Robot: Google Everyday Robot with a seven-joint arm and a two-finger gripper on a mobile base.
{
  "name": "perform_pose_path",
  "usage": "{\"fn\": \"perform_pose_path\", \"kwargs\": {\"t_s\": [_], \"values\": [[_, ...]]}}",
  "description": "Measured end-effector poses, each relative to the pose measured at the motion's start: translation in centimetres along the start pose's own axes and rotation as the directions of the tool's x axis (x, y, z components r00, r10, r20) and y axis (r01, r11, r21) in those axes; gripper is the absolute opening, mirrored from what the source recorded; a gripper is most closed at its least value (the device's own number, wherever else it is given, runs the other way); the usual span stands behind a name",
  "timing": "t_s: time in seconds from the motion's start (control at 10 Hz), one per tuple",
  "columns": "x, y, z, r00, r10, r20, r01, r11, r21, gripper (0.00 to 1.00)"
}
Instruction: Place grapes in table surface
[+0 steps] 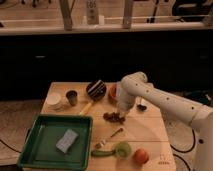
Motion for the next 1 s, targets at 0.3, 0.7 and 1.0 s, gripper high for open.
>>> {"fn": "perform_pose_path", "kwargs": {"t_s": [0.3,0.7,1.0], "values": [[0.0,0.3,-0.1,1.0,-0.013,0.003,0.013,1.0,-0.002,0.05],[-2.4,-0.4,-4.6,0.996,-0.094,0.007,0.093,0.995,0.032,0.05],[-4.1,-0.4,-6.9,0.985,-0.171,0.009,0.17,0.985,0.041,0.05]]}}
